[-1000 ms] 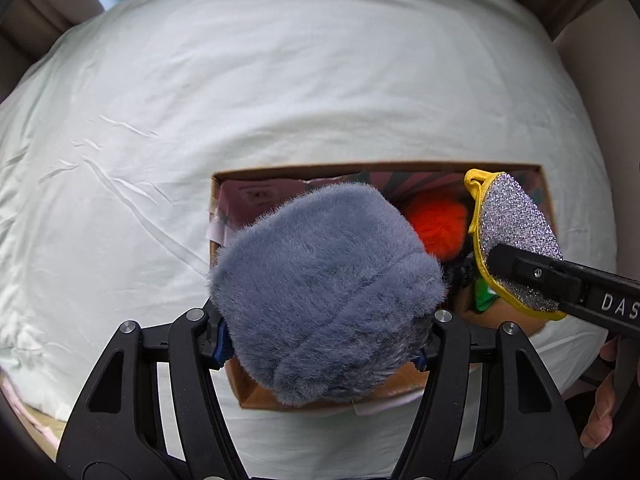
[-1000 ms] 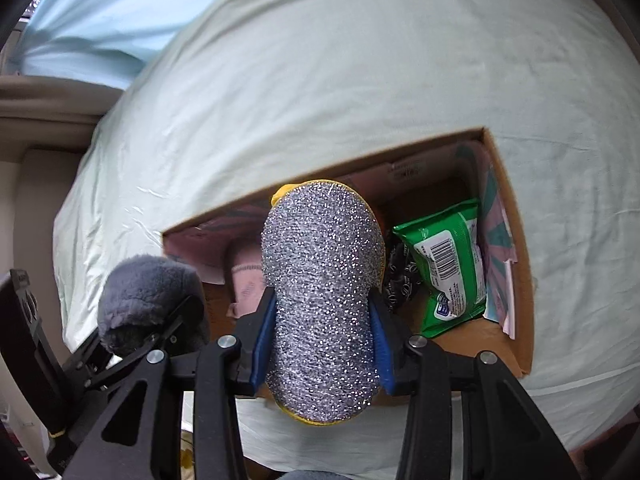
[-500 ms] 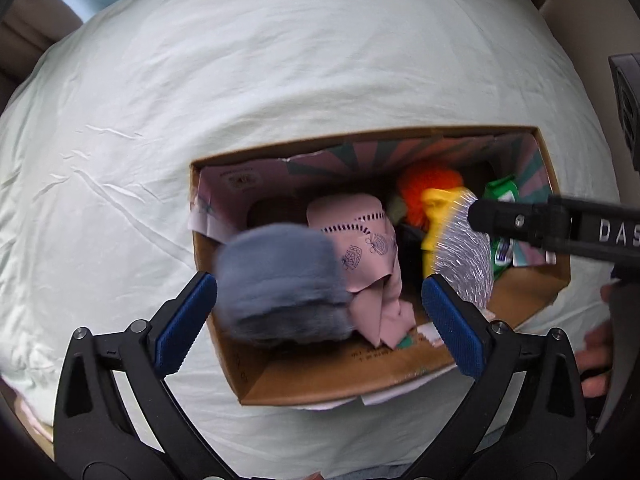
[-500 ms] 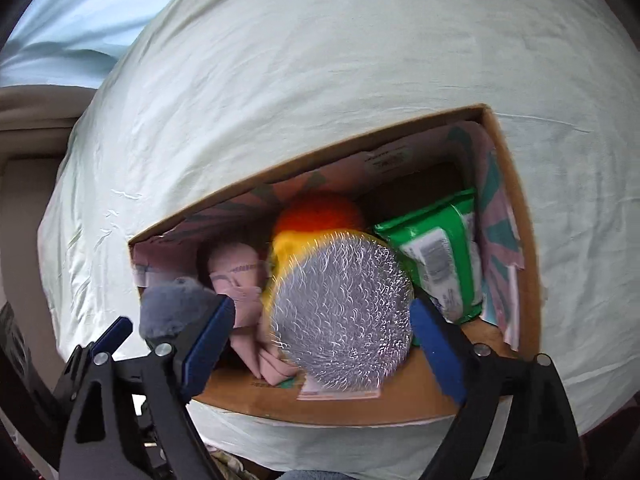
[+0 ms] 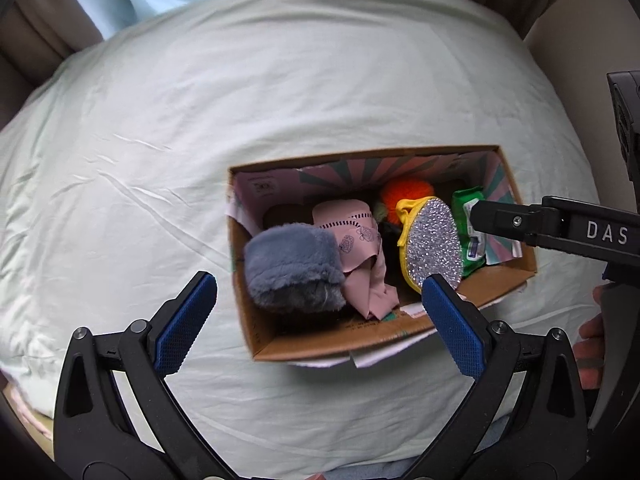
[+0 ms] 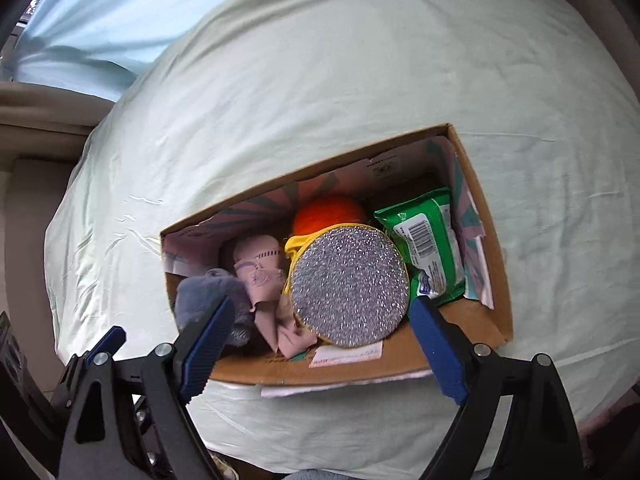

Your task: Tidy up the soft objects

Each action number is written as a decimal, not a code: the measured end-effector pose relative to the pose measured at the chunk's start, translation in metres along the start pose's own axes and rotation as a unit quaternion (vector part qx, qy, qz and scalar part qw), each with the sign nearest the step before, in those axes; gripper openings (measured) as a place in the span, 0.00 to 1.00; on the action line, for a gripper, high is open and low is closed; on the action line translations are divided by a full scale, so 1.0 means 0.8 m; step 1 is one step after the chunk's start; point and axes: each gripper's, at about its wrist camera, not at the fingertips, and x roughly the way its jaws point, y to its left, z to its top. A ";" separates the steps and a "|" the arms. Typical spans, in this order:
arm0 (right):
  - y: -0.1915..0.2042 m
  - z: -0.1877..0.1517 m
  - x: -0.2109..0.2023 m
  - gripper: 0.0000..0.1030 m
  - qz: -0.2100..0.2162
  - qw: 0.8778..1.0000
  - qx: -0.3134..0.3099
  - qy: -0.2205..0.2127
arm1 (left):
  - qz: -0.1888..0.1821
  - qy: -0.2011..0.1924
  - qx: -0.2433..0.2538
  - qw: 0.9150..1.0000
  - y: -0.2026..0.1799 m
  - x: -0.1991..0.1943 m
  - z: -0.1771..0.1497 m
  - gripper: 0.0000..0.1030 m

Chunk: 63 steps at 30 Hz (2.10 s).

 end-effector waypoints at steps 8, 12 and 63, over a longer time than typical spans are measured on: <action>0.013 -0.022 -0.096 0.84 -0.007 0.997 -0.035 -0.074 | -0.001 -0.060 -0.011 0.998 0.017 -0.099 -0.011 0.99; 0.018 -0.034 -0.169 0.84 -0.022 0.988 -0.063 -0.136 | 0.002 -0.106 -0.020 0.994 0.016 -0.157 -0.005 0.99; -0.002 -0.155 -0.467 0.84 -0.076 0.874 -0.190 -0.442 | 0.034 -0.380 -0.041 0.924 -0.134 -0.433 -0.069 0.99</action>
